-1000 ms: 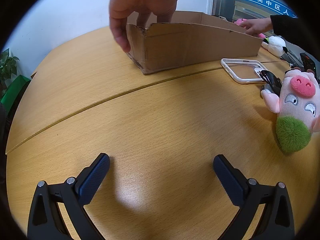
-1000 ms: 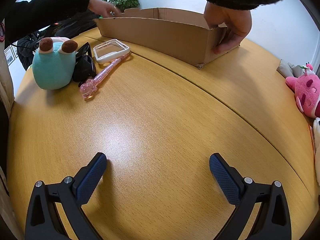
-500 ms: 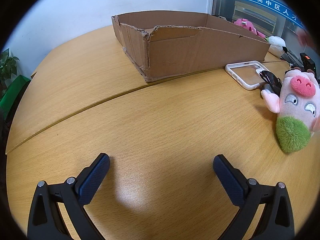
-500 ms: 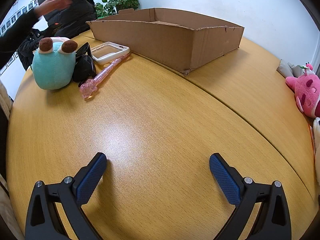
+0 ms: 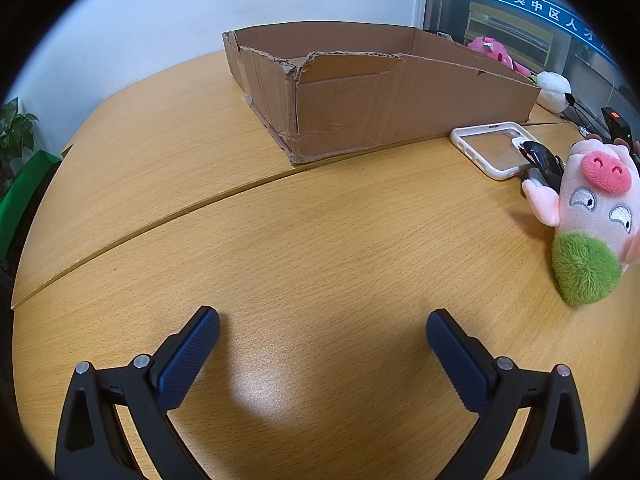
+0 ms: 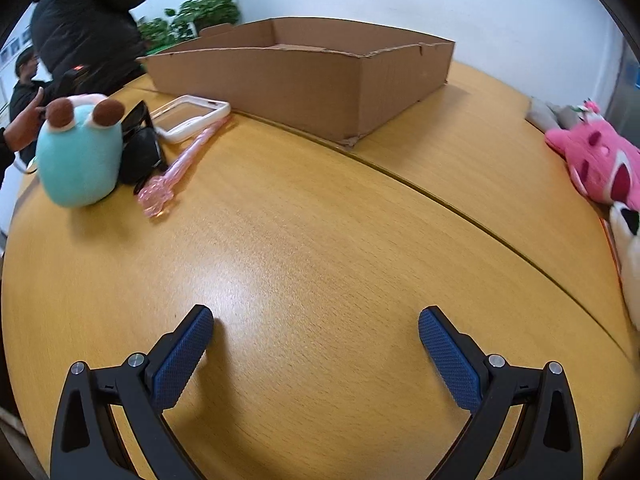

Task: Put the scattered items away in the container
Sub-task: 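Move both grippers toward the pink-and-teal plush pig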

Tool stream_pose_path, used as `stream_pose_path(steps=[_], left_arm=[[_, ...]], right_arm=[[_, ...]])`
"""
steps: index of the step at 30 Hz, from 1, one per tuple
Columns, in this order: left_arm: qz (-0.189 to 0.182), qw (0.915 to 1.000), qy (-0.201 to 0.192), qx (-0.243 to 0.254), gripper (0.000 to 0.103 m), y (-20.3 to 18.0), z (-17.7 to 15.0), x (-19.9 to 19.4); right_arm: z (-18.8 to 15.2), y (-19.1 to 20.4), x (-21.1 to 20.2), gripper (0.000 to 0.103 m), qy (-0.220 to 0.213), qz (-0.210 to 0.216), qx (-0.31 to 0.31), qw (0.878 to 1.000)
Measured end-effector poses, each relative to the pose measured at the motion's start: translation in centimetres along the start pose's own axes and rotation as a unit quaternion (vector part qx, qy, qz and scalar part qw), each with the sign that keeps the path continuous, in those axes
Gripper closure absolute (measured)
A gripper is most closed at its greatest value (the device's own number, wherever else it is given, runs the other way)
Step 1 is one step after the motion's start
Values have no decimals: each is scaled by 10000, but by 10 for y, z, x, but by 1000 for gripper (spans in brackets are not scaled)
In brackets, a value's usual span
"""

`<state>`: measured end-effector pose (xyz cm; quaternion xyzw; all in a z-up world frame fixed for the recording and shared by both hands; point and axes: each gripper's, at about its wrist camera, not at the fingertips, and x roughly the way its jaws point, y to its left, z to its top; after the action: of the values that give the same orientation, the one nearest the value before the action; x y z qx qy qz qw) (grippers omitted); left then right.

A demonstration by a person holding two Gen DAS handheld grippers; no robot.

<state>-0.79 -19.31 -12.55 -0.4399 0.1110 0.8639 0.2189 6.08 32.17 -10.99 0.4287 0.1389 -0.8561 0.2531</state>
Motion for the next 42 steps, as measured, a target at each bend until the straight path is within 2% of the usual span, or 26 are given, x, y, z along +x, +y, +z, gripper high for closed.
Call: stream_pose_path(steps=[7, 10, 12, 14, 15, 16, 20, 25, 28, 32, 36, 42], left_arm=[[342, 9983, 0, -461, 0, -6, -1, -3], [377, 9979, 86, -513, 0, -15, -7, -9], [426, 9953, -212, -841, 0, -26, -7, -28], [333, 9920, -614, -1050, 1, -39, -3, -54], [378, 9886, -894, -1154, 0, -51, 2, -74], [417, 9862, -1016, -1238, 0, -58, 4, -86], [367, 9797, -1256, -1517, 0, -100, 24, -119], [-269, 9741, -1334, -1808, 1, -143, 42, -120], [-388, 9722, -1243, -1946, 1, -156, 48, -112], [-66, 9745, -1024, -1994, 1, -170, 52, -97], [116, 9769, -884, -1940, 1, -180, 50, -93], [69, 9768, -711, -2017, 1, -182, 53, -81]], right_arm=[[0, -2, -6, 0, 34, -293, 420, 9987], [-3, 1, -9, 0, 126, -457, 675, 9966], [-7, 9, -16, 0, 75, -653, 816, 9945], [-6, 30, -38, 0, -325, -835, 701, 9935], [-3, 39, -50, 0, -499, -795, 685, 9932], [3, 49, -65, 0, -727, -706, 698, 9924], [35, 88, -115, 0, -1553, -455, 654, 9846], [79, 140, -126, 0, -1959, -185, 496, 9792], [94, 170, -115, 0, -1915, 73, 339, 9809], [105, 195, -89, 0, -1645, 151, 276, 9859], [105, 202, -65, 0, -1296, 104, 472, 9904], [103, 194, -46, 0, -996, 103, 619, 9931]])
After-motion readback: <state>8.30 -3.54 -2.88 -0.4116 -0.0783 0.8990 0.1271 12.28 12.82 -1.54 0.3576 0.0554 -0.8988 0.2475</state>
